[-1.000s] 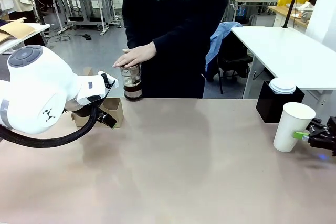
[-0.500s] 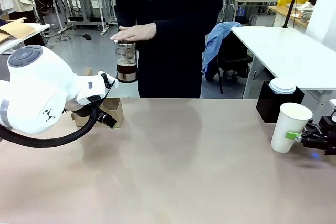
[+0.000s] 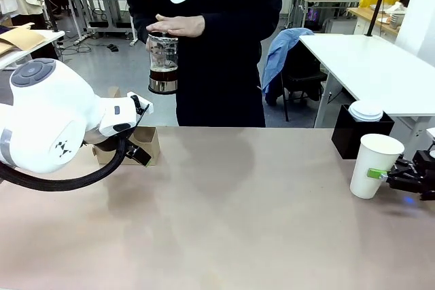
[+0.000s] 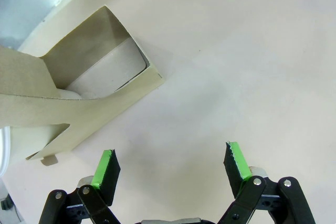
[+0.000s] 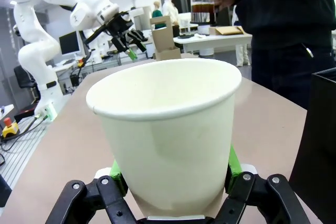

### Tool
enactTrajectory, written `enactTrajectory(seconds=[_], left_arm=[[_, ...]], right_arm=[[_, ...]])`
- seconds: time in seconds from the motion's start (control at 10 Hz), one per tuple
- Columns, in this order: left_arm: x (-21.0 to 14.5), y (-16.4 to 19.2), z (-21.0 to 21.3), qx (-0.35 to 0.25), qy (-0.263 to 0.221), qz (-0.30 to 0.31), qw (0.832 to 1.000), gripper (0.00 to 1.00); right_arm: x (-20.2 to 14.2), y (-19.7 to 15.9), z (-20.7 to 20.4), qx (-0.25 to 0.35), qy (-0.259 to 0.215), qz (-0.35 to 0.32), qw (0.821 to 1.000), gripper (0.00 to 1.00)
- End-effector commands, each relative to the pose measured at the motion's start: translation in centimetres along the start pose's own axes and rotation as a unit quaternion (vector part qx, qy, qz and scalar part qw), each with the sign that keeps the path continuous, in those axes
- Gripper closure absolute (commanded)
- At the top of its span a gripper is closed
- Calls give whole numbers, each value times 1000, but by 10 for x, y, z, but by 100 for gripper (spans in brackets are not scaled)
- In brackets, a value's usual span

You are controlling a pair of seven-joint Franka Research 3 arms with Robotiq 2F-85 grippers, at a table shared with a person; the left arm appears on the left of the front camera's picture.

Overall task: Pour a drink into a cup and package it in a carrier.
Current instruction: Pick up the 600 ml Paper Cup and place it in the middle top area of the table.

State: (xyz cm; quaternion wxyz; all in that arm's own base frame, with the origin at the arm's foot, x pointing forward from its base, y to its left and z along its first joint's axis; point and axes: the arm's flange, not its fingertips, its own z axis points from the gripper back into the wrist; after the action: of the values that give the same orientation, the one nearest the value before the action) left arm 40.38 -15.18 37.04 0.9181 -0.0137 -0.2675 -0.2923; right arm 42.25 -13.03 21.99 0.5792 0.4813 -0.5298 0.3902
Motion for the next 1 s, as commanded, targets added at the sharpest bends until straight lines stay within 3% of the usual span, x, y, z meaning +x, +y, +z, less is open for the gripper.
enactTrajectory(seconds=[0.0, 0.1, 0.2, 0.4, 0.6, 0.7, 0.9], left_arm=[[0, 0, 0, 0, 0, 0, 1000, 0], [0, 0, 0, 0, 0, 0, 1000, 0], [0, 0, 0, 0, 0, 0, 1000, 0], [0, 0, 0, 0, 0, 0, 1000, 0], [0, 0, 0, 0, 0, 0, 1000, 0], [0, 0, 0, 0, 0, 0, 1000, 0], [0, 0, 0, 0, 0, 0, 1000, 0]], right_arm=[[0, 1, -1, -2, -2, -1, 1000, 20], [0, 0, 0, 0, 0, 0, 1000, 20], [22, 22, -21, -74, -5, -13, 997, 20], [52, 47, -56, -140, -20, -28, 990, 20], [81, 65, -100, -198, -67, -18, 978, 20], [94, 69, -122, -213, -79, -21, 974, 20], [114, 62, -172, -207, -44, 13, 977, 20]])
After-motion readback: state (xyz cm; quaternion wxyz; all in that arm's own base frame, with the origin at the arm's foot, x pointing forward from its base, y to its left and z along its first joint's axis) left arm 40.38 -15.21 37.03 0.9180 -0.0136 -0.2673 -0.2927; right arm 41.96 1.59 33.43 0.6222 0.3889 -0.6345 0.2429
